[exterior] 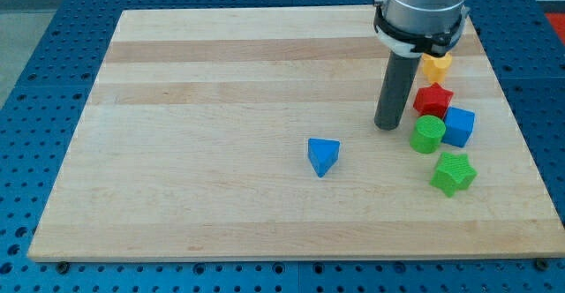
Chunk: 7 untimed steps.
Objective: Push blue triangle towards right
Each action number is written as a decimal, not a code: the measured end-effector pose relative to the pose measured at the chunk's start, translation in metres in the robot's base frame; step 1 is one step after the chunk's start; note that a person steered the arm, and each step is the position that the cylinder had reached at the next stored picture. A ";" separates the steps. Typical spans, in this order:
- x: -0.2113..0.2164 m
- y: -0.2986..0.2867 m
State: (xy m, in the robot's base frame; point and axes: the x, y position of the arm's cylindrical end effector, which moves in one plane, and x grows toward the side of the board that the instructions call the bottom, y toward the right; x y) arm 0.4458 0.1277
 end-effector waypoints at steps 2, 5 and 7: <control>0.000 0.022; 0.020 0.030; 0.020 0.027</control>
State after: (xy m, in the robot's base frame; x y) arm 0.4662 0.1548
